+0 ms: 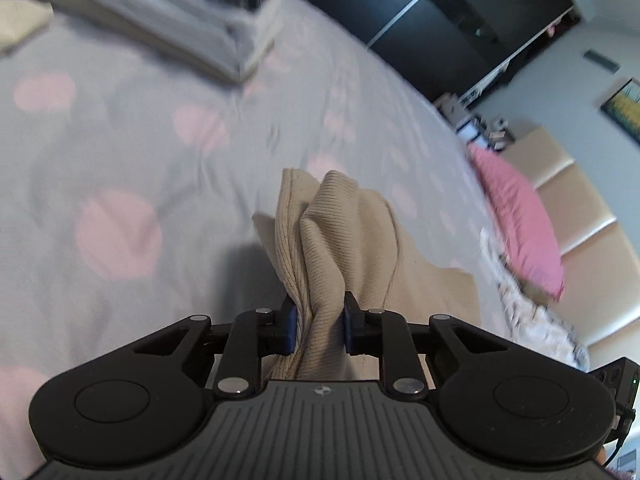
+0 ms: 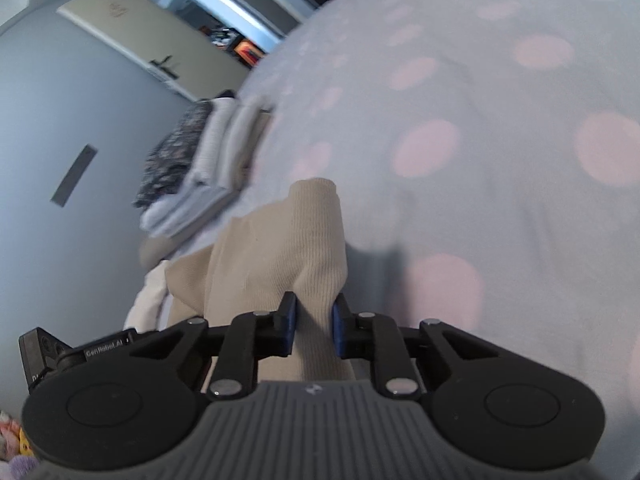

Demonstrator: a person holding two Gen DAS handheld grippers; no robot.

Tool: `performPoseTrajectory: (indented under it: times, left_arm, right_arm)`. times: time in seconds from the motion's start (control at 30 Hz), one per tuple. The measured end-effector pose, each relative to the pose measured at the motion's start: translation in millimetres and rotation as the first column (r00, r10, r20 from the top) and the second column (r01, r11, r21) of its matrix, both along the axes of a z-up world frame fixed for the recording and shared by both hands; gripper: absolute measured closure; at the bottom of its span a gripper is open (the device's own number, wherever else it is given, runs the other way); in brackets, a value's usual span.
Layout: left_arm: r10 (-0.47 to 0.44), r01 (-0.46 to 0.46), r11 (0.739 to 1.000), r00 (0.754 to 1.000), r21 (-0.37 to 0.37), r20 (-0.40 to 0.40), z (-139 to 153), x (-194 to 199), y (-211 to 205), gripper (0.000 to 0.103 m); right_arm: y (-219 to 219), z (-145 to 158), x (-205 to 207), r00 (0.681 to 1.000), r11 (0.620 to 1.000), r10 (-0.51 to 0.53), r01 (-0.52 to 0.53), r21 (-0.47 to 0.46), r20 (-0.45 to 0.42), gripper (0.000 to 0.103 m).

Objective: Fold clothes

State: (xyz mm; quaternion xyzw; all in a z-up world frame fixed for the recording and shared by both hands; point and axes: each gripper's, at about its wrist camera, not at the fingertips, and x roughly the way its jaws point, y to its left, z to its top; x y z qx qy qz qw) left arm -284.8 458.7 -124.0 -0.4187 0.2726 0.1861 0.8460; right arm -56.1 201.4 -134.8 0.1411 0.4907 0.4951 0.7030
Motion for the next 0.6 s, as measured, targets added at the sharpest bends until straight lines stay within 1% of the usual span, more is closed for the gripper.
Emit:
performPoseTrajectory:
  times: [0.1, 0.23, 0.33, 0.47, 0.6]
  left_arm:
    - [0.033, -0.034, 0.999, 0.999, 0.039, 0.029, 26, -19, 15, 0.084]
    - [0.068, -0.071, 0.994, 0.997, 0.088, 0.029, 61, -51, 50, 0.084]
    - [0.112, -0.111, 0.986, 0.994, 0.128, -0.006, 87, -80, 84, 0.084]
    - [0.176, -0.164, 0.968, 0.983, 0.191, -0.044, 119, -122, 132, 0.084]
    - [0.249, -0.212, 0.938, 0.963, 0.274, -0.105, 147, -159, 179, 0.084]
  right_arm:
    - [21, 20, -12, 0.999, 0.999, 0.040, -0.040, 0.023, 0.008, 0.083]
    - [66, 43, -32, 0.994, 0.993, 0.106, -0.106, 0.046, -0.003, 0.083]
    - [112, 56, -53, 0.985, 0.984, 0.169, -0.167, 0.055, -0.030, 0.083]
    - [181, 73, -94, 0.967, 0.967, 0.250, -0.248, 0.065, -0.038, 0.083]
    - [253, 84, -137, 0.945, 0.946, 0.319, -0.313, 0.078, -0.070, 0.083]
